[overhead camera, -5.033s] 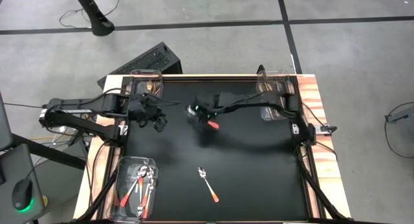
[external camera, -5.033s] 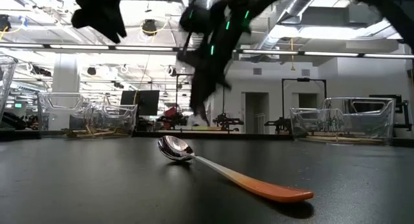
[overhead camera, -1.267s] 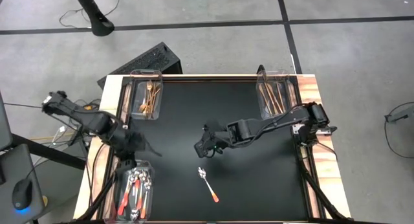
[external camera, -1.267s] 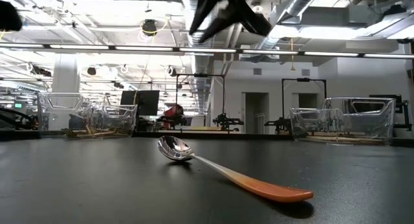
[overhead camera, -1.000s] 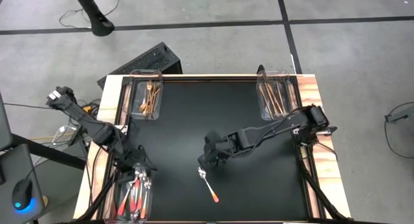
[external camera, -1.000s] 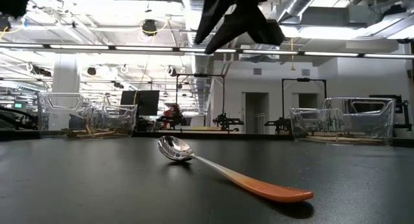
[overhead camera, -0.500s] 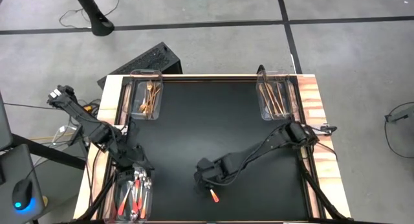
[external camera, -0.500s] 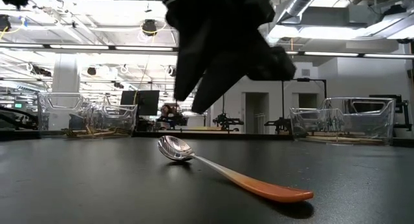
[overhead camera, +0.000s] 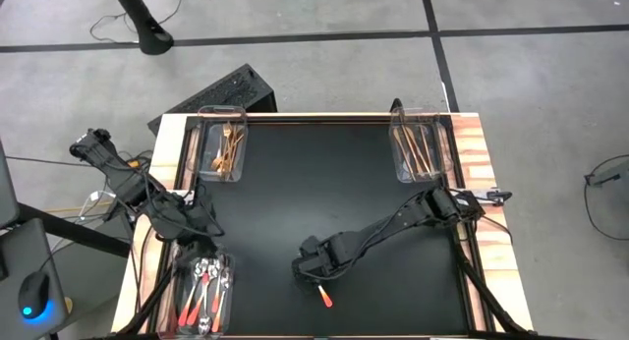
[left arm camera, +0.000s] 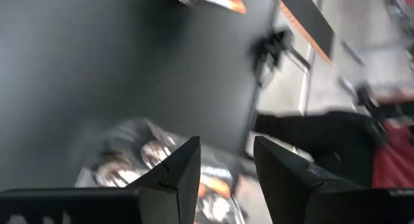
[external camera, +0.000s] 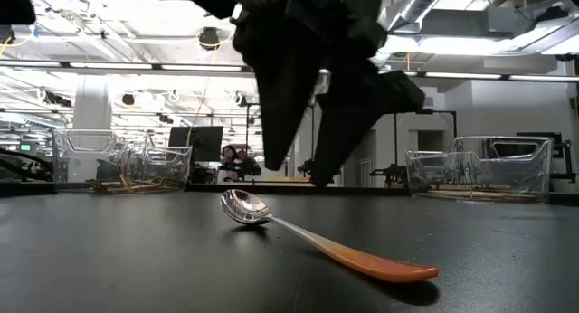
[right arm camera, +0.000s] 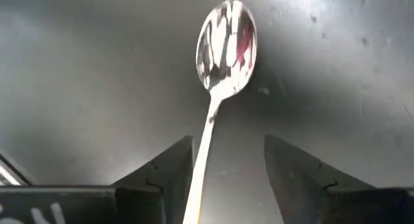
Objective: Sort silverware by color (type)
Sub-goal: Put the orange spoon into the bottom left transparent bin
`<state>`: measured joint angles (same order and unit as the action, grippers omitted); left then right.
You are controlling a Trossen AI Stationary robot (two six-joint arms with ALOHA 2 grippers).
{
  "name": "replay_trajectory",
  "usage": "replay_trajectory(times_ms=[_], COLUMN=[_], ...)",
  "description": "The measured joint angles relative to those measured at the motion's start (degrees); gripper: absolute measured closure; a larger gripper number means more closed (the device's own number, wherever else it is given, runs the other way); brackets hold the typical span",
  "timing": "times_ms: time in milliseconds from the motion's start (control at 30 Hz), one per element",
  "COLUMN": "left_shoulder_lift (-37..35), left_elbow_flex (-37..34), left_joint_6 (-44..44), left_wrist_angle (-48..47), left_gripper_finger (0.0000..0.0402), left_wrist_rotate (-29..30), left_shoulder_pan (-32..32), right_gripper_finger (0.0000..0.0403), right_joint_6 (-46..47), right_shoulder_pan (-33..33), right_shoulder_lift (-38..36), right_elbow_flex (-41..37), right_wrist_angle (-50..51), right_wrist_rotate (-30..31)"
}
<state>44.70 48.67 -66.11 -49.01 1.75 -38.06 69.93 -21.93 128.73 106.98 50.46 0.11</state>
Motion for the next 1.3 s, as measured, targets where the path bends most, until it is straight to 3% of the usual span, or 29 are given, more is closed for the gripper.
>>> replay_trajectory(times_ms=[233, 633, 1033, 1167, 1300], left_shoulder_lift=[1.71, 1.8, 1.8, 1.8, 1.8], left_elbow_flex=[-0.05, -0.08, -0.12, -0.12, -0.12], left_joint_6=[0.14, 1.99, 2.01, 1.96, 1.75], left_wrist_angle=[-0.03, -0.01, -3.17, -4.02, -4.79], left_gripper_finger=[0.0271, 0.0271, 0.0271, 0.0271, 0.0271], left_wrist_rotate=[10.4, 13.95, 15.46, 16.01, 17.19], left_shoulder_pan=[0.0, 0.0, 0.07, 0.06, 0.07], right_gripper_finger=[0.0214, 0.0235, 0.024, 0.027, 0.0325], right_joint_6=[0.65, 2.15, 1.13, 1.96, 1.96], right_shoulder_pan=[0.8, 0.54, -0.46, -0.33, 0.07], right_shoulder_lift=[0.0, 0.09, 5.0, 5.15, 5.22], right_elbow_flex=[0.0, -3.29, -2.92, -2.89, -2.88], right_wrist_angle=[-3.92, -5.07, -8.74, -5.88, -2.99], right_wrist_rotate=[-0.09, -0.21, -3.12, -3.96, -3.4])
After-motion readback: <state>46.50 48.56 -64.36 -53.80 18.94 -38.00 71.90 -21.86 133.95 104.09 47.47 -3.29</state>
